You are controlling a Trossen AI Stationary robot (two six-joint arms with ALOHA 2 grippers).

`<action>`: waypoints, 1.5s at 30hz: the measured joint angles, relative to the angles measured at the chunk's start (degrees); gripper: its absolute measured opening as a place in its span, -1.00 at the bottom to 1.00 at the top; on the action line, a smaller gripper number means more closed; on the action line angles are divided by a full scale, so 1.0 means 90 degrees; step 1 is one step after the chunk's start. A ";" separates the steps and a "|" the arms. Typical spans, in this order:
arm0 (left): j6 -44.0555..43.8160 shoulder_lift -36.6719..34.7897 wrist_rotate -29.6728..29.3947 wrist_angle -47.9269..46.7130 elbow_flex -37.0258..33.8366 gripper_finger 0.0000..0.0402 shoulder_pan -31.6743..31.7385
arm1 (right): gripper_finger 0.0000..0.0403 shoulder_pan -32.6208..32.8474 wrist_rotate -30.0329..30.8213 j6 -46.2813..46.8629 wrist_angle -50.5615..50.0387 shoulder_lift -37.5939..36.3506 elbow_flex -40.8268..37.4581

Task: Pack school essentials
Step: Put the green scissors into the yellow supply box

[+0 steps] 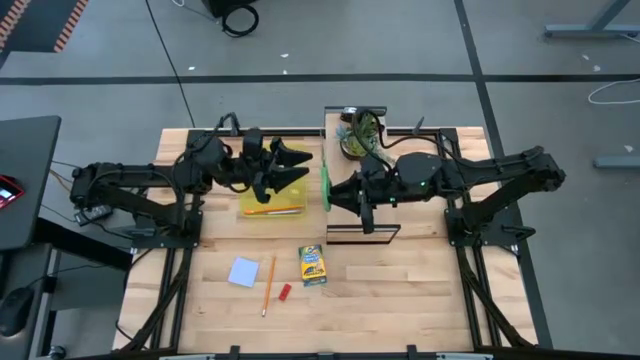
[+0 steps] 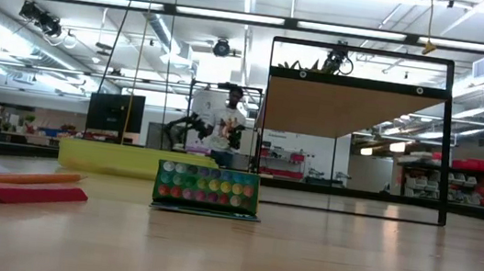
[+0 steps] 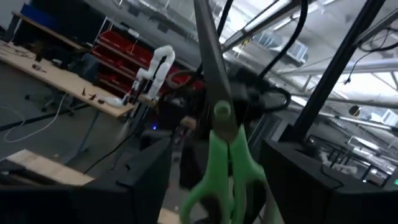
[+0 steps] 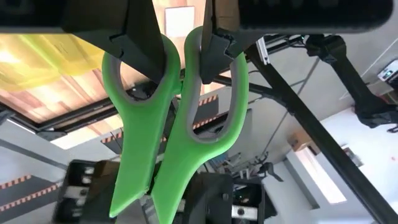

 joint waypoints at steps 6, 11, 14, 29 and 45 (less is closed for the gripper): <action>-0.0261 0.0505 0.0378 -0.0055 0.0377 0.37 0.0000 | -0.51 -0.0046 -0.0036 -0.0107 0.0010 0.0090 0.0000; -0.0267 0.0907 0.0589 -0.0064 0.0760 0.41 -0.0007 | -0.51 -0.0053 -0.0030 -0.0112 0.0021 0.0097 0.0000; -0.0246 0.1040 0.0761 -0.0034 0.0950 0.41 0.0000 | -0.51 -0.0049 -0.0033 -0.0109 0.0024 0.0097 0.0000; -0.0073 0.1118 0.0947 -0.0065 0.1028 0.05 0.0036 | -0.51 -0.0049 0.0097 -0.0312 0.0016 0.0097 0.0000; 0.0061 0.1111 0.0947 -0.0037 0.1028 -0.36 0.0036 | -0.45 -0.0046 0.0142 -0.0500 -0.0019 0.0097 0.0000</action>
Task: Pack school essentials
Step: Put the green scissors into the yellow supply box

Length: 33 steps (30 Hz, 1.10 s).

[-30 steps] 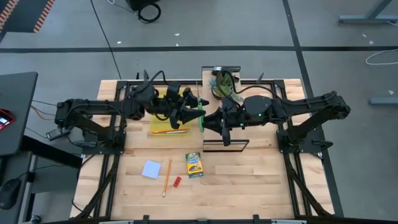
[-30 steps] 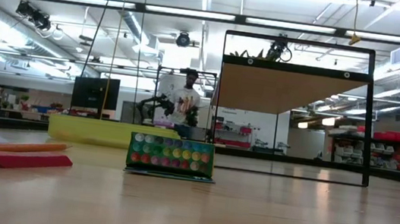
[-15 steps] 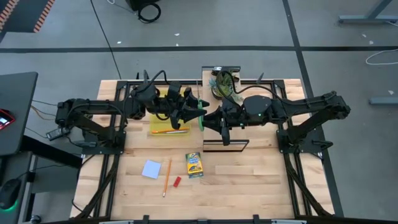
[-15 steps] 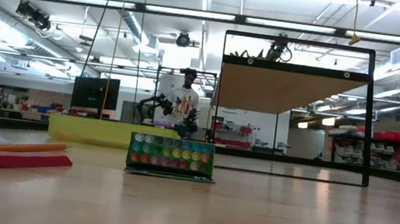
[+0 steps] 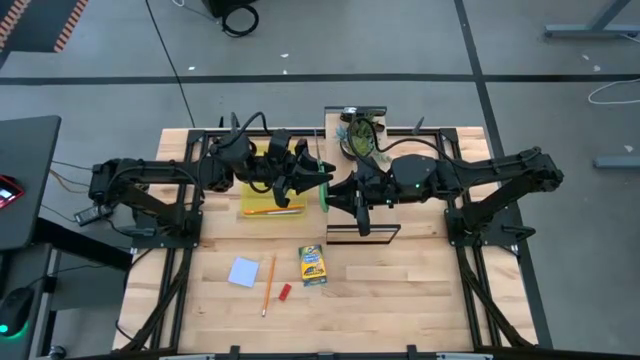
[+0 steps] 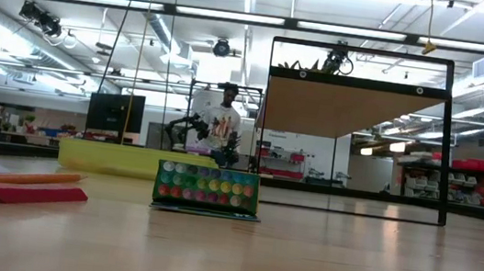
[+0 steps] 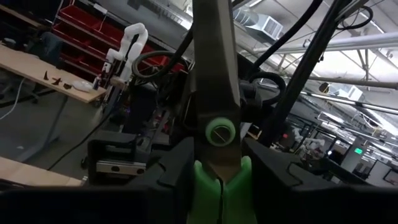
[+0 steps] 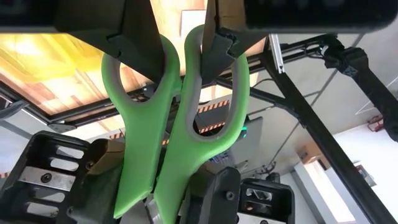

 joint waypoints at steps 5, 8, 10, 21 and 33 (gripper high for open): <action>0.0025 0.0000 0.0000 -0.0004 0.0000 -0.35 0.0000 | -0.45 0.0000 0.0002 0.0036 0.0006 0.0000 0.0000; 0.0032 -0.0002 0.0004 -0.0006 0.0000 -0.38 0.0000 | -0.45 0.0000 0.0002 0.0085 0.0010 0.0000 0.0000; 0.0060 -0.0002 0.0030 -0.0011 0.0000 -0.39 0.0000 | -0.42 0.0000 0.0004 0.0147 0.0017 0.0000 0.0000; 0.0263 0.0000 0.0049 -0.0130 -0.0005 -0.38 -0.0005 | -0.11 -0.0002 0.0010 0.0221 0.0016 -0.0018 -0.0001; 0.0522 -0.0012 0.0187 -0.0517 -0.0007 -0.38 0.0053 | -0.11 -0.0002 0.0012 0.0191 -0.0727 -0.0613 0.0000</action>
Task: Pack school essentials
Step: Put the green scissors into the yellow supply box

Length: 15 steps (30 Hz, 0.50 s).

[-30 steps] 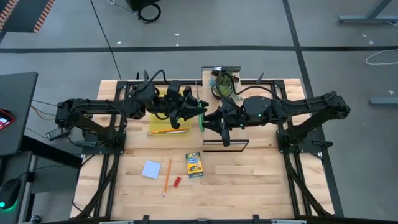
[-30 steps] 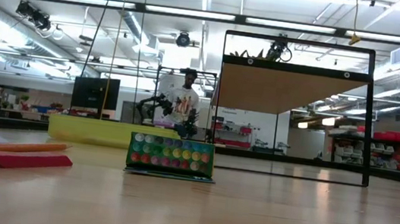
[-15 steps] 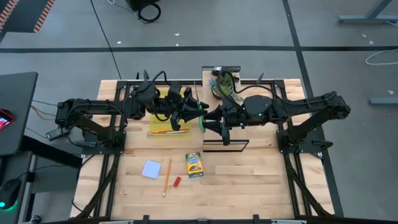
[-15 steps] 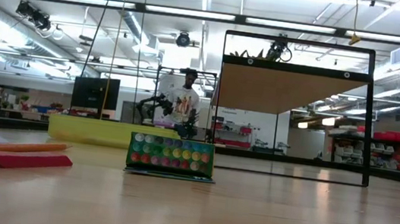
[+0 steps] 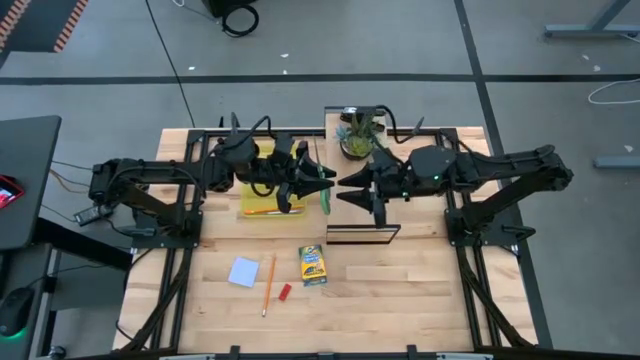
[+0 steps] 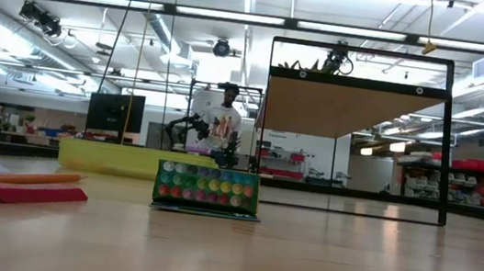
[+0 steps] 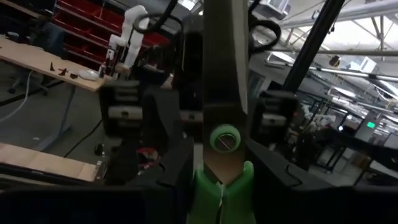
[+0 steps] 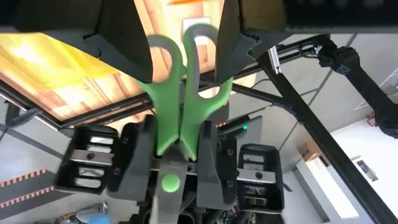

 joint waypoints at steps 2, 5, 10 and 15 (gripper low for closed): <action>0.0007 -0.0067 0.0125 -0.0260 -0.0004 -0.39 0.0078 | -0.11 0.0000 0.0096 0.0019 -0.0302 -0.0141 0.0000; 0.0149 -0.0193 0.0186 -0.0743 -0.0002 -0.37 0.0197 | -0.11 0.0000 0.0213 0.0060 -0.0620 -0.0358 0.0000; 0.0497 -0.0384 0.0190 -0.1660 -0.0005 -0.35 0.0402 | -0.11 0.0000 0.0233 0.0157 -0.0995 -0.0664 0.0000; 0.1081 -0.0517 0.0189 -0.2858 0.0000 -0.39 0.0604 | -0.11 0.0015 0.0406 0.0189 -0.1485 -0.0871 0.0000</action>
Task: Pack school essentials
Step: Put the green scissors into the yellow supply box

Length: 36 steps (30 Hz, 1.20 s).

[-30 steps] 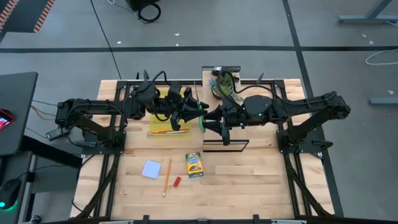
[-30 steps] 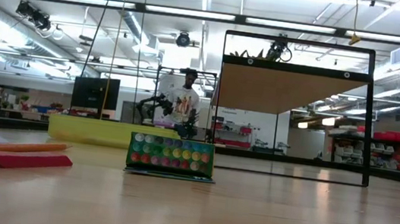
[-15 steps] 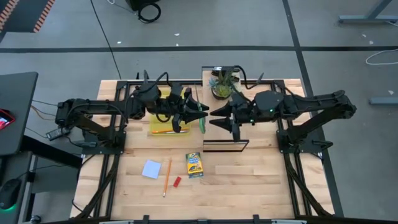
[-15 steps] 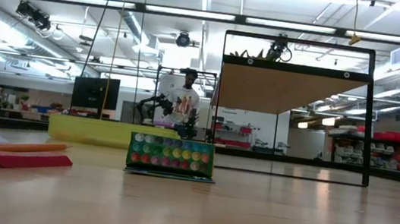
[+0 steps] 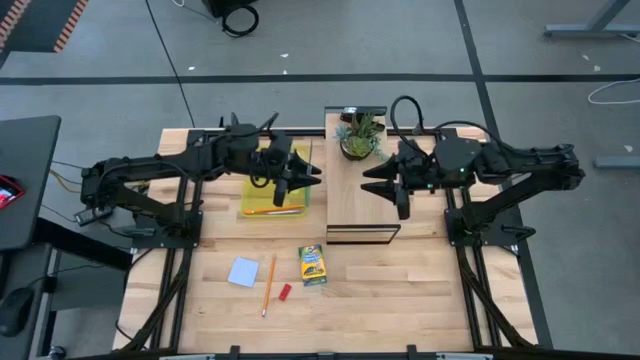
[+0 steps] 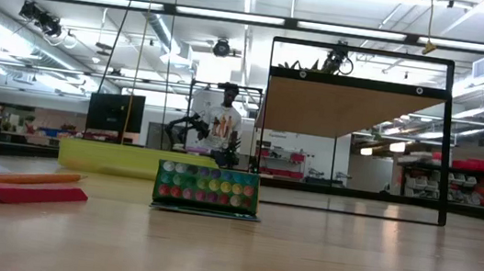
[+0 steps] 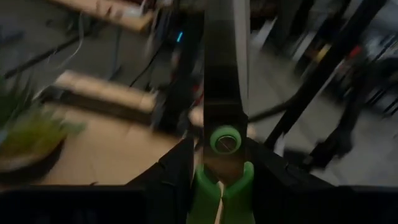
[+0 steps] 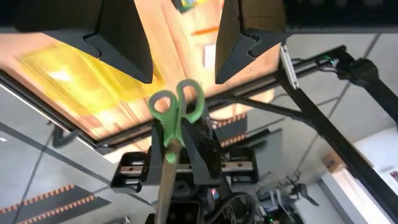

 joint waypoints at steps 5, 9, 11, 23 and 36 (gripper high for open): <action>0.0641 0.0000 -0.0002 -0.1290 -0.0002 -0.34 0.0116 | -0.11 0.0000 0.0089 0.0028 -0.0371 -0.0130 0.0000; 0.1329 0.0027 -0.0130 -0.2277 -0.0002 -0.35 0.0228 | -0.11 0.0002 0.0091 -0.0019 -0.0394 -0.0200 0.0000; 0.1567 0.0027 -0.0189 -0.2592 -0.0034 -0.37 0.0324 | -0.11 0.0000 0.0106 -0.0073 -0.0391 -0.0209 0.0000; 0.2091 0.0029 -0.0193 -0.3131 -0.0926 -0.35 0.0896 | -0.11 0.0002 0.0183 -0.0115 -0.0497 -0.0203 0.0000; 0.2417 0.0029 -0.0196 -0.2908 -0.1913 -0.34 0.1282 | -0.11 0.0005 0.0183 -0.0112 -0.0496 -0.0203 0.0000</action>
